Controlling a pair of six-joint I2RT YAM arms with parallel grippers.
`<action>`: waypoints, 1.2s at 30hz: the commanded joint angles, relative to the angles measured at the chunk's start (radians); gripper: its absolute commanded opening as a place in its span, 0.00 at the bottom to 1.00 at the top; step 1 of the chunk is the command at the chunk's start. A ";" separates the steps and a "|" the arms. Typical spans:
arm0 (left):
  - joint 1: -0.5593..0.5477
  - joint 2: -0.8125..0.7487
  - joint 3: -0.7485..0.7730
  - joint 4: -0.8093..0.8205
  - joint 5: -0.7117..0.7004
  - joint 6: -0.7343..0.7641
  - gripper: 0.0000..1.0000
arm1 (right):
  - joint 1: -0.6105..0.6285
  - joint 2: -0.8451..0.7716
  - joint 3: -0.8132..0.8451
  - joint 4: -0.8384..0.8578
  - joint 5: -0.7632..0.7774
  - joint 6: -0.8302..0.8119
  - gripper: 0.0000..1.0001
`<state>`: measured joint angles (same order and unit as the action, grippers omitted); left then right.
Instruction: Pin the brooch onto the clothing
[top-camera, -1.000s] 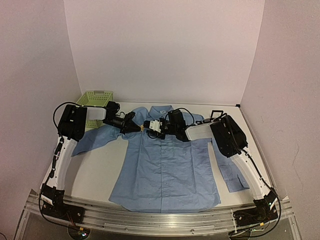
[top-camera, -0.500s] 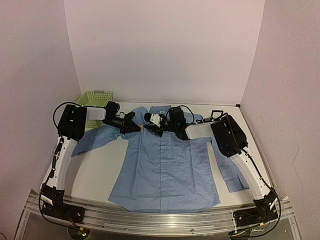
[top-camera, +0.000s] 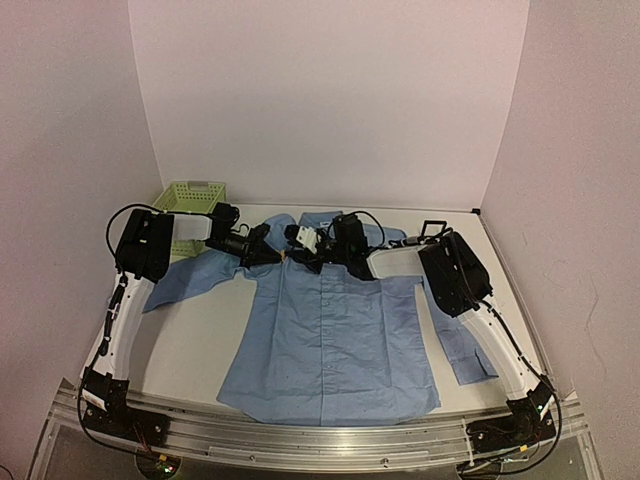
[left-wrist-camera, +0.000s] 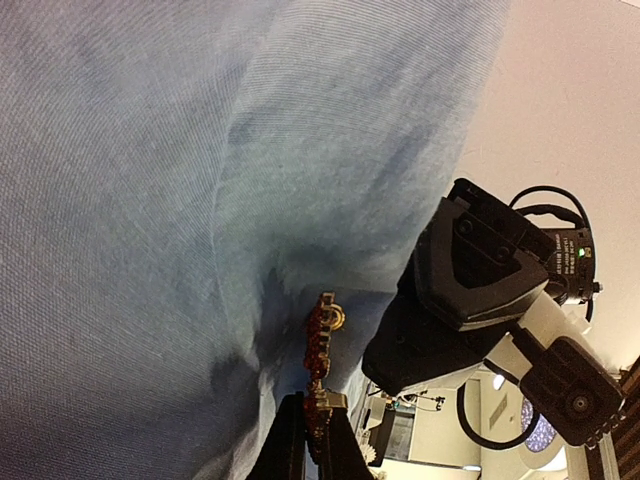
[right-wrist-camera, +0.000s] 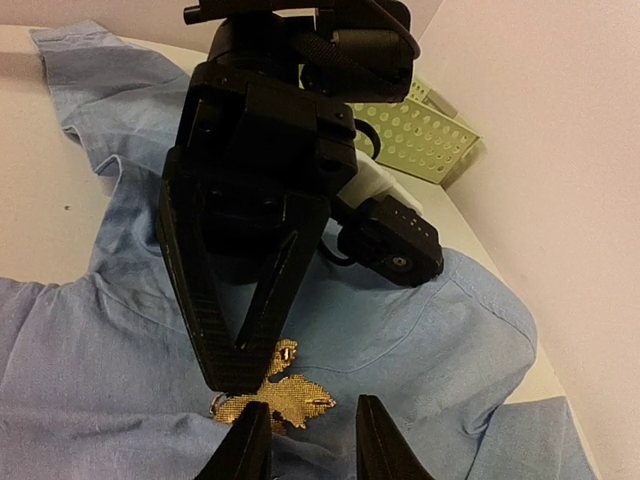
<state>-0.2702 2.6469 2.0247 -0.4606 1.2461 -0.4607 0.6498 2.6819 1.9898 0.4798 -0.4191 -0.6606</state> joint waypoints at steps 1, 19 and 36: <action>-0.017 0.098 -0.069 -0.113 -0.100 -0.029 0.00 | 0.002 -0.019 0.091 -0.009 -0.017 0.122 0.29; -0.016 0.102 -0.065 -0.121 -0.100 -0.017 0.00 | -0.033 -0.105 -0.019 -0.160 0.093 -0.107 0.34; -0.015 0.101 -0.066 -0.122 -0.100 -0.018 0.00 | 0.007 -0.032 -0.018 -0.189 0.197 -0.280 0.36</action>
<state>-0.2700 2.6465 2.0212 -0.4553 1.2483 -0.4611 0.6519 2.6321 1.9652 0.2972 -0.2544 -0.8863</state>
